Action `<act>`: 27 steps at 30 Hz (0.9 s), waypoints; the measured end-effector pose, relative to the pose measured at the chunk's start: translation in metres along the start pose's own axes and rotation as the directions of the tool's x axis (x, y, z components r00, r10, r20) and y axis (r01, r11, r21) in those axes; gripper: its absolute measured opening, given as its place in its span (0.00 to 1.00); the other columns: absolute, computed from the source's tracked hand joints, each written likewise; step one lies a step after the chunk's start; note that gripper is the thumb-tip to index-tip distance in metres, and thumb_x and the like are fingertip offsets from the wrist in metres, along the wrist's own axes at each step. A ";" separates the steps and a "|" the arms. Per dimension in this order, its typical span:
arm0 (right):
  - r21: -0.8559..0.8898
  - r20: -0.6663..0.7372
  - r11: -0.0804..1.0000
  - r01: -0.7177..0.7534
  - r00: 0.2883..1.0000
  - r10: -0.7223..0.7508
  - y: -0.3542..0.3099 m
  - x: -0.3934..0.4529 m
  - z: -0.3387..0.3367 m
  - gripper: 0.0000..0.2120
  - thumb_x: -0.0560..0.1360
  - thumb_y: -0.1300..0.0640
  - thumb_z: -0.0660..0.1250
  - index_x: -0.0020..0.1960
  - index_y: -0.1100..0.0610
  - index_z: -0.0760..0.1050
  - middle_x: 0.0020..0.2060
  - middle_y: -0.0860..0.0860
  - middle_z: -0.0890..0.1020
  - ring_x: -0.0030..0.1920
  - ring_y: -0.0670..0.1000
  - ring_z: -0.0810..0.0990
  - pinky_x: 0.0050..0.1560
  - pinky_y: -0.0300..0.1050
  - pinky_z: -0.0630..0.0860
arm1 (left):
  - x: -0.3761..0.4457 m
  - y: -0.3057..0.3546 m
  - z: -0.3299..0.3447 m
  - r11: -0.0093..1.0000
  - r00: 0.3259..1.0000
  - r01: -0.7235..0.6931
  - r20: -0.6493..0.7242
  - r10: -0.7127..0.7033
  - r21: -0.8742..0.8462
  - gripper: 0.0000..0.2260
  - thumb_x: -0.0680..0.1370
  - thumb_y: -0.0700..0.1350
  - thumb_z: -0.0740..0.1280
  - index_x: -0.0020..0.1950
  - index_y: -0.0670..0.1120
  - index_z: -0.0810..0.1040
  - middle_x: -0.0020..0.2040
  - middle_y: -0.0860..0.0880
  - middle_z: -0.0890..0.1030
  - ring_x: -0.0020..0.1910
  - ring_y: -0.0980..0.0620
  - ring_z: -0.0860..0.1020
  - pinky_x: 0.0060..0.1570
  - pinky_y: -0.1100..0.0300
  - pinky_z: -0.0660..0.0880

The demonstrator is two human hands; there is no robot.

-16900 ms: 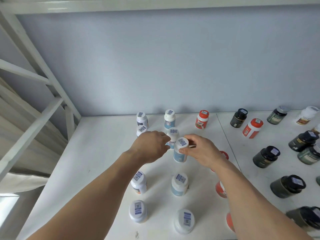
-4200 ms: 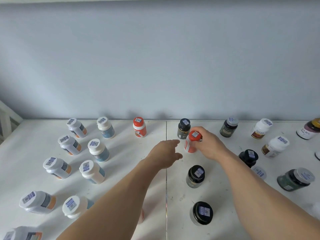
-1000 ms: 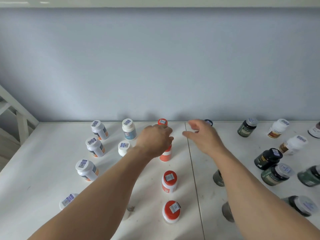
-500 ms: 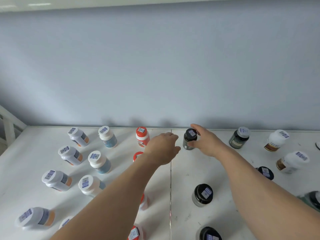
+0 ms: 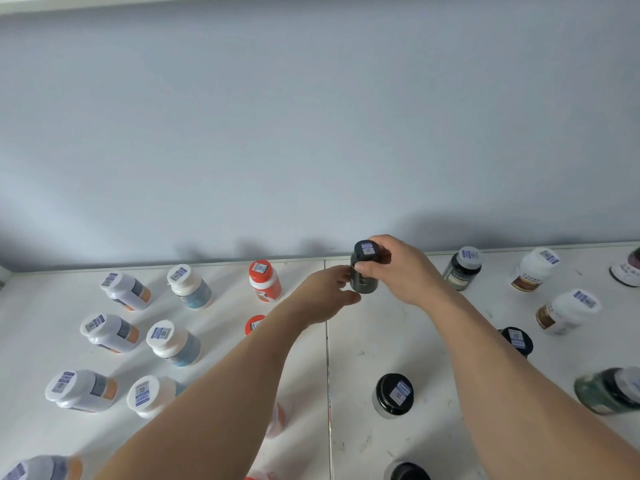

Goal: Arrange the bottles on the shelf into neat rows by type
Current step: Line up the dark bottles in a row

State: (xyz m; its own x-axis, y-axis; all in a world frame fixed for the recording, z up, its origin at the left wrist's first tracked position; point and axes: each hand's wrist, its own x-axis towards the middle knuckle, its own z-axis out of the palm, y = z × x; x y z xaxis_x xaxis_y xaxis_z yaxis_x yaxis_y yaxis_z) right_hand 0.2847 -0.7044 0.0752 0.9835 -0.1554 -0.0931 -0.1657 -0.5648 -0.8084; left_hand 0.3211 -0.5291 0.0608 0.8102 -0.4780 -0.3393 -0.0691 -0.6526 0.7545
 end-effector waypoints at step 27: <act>0.027 -0.012 0.999 -0.046 0.999 0.047 0.017 -0.004 0.017 0.13 0.70 0.48 0.73 0.53 0.43 0.76 0.45 0.42 0.81 0.47 0.45 0.79 0.45 0.40 0.73 | 0.011 -0.009 0.004 0.855 0.994 -0.082 -0.019 0.106 0.513 0.23 0.78 0.49 0.65 0.72 0.49 0.67 0.68 0.50 0.74 0.65 0.47 0.72 0.59 0.54 0.69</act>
State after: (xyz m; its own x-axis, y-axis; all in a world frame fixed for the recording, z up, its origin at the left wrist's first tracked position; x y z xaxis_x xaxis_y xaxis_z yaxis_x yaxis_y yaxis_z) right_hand 0.2786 -0.6999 0.0520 0.9737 -0.1914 -0.1234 -0.2090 -0.5353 -0.8184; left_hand 0.3283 -0.5308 0.0482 0.8092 -0.5334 -0.2463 -0.4235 -0.8202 0.3846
